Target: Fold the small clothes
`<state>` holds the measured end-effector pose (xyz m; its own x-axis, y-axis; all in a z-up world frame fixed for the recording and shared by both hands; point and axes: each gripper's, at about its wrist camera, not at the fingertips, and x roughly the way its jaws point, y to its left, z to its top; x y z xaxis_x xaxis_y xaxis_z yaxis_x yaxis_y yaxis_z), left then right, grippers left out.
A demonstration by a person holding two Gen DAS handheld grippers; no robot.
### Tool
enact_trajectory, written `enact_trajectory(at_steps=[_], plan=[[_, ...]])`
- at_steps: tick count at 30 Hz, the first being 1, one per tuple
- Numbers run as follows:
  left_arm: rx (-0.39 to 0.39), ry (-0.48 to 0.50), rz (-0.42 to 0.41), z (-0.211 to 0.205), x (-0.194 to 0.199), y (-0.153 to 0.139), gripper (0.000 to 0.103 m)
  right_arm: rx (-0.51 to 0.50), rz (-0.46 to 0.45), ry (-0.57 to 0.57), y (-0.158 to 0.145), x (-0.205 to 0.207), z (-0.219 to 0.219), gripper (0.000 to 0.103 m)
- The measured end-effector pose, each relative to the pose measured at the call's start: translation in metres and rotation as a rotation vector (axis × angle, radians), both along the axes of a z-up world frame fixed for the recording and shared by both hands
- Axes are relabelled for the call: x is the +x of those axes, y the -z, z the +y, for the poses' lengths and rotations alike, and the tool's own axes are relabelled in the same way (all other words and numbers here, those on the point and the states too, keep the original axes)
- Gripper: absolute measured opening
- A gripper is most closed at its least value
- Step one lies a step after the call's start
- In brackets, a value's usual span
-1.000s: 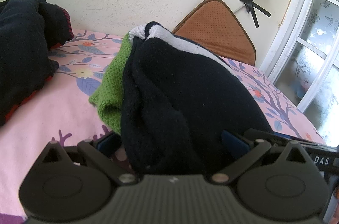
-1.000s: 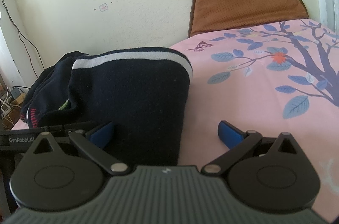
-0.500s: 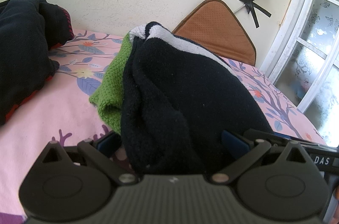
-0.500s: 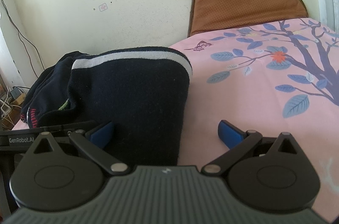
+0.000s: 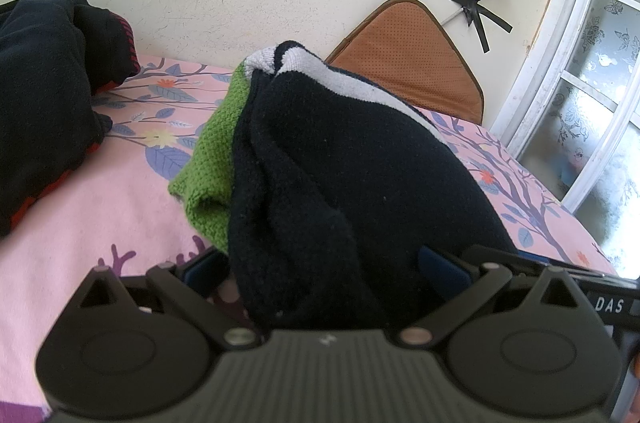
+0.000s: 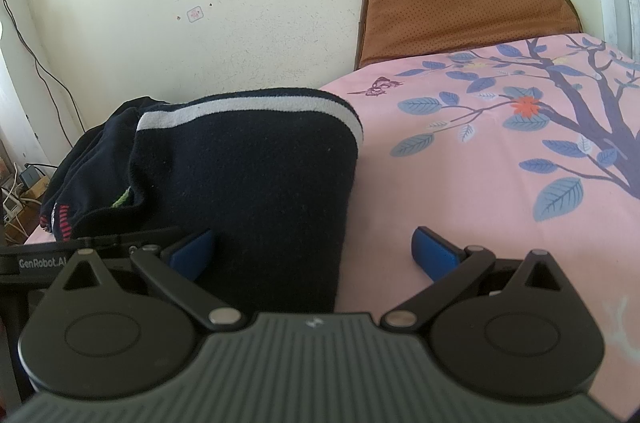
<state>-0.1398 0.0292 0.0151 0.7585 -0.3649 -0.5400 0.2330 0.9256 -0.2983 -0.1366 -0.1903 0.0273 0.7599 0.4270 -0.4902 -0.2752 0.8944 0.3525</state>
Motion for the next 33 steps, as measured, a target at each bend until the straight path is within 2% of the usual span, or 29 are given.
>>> enact_trajectory(at_steps=[33], plan=[[0.004, 0.000, 0.001, 0.0006, 0.0005, 0.0005, 0.103, -0.019, -0.006, 0.003, -0.0010, -0.0017, 0.0004, 0.103]])
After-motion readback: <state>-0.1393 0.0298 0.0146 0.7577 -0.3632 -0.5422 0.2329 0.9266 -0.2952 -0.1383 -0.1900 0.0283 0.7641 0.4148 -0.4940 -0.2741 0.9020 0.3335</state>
